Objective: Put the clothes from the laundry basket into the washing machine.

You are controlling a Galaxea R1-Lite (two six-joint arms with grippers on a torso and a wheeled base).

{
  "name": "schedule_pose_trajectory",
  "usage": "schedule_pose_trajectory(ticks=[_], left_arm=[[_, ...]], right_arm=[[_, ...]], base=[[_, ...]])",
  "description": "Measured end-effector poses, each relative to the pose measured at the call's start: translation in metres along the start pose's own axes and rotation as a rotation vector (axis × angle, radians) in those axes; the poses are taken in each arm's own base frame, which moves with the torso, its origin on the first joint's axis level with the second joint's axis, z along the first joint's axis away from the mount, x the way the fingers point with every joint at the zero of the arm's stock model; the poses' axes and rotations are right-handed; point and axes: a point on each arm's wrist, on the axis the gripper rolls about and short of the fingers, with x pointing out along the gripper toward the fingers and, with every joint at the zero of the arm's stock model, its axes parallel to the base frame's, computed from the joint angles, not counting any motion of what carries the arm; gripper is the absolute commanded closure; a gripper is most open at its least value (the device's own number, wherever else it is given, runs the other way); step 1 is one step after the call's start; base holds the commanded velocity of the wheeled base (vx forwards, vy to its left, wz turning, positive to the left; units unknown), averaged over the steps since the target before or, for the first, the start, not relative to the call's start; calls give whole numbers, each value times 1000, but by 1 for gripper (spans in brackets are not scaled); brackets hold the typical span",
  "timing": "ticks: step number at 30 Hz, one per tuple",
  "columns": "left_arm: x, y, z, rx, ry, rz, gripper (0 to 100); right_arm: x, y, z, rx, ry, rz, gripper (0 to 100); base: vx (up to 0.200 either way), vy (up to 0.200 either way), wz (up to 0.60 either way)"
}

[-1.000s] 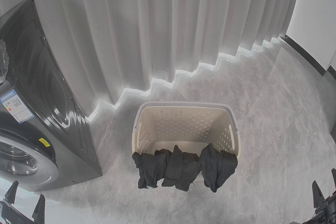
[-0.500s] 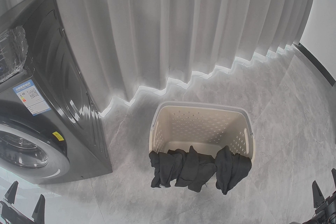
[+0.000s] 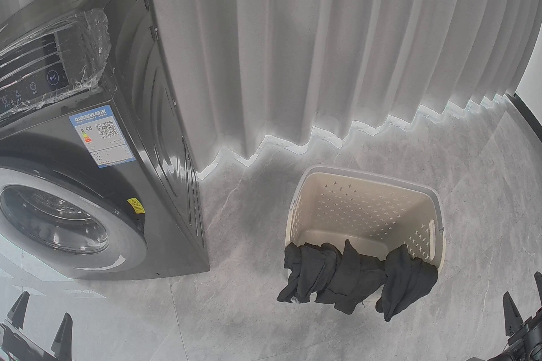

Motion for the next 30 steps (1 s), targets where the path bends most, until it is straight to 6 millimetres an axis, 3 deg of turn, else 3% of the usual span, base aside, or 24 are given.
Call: schedule_pose_trajectory(ticks=[6,21,30], left_arm=[[0,0,0,0,0,0,0],[0,0,0,4,1,0,0],[0,0,0,4,2,0,0]], right_arm=[[0,0,0,0,0,0,0],[0,0,0,0,-1,0,0],[0,0,0,0,0,-1,0]], base=[[0,0,600],[0,0,0],[0,0,600]])
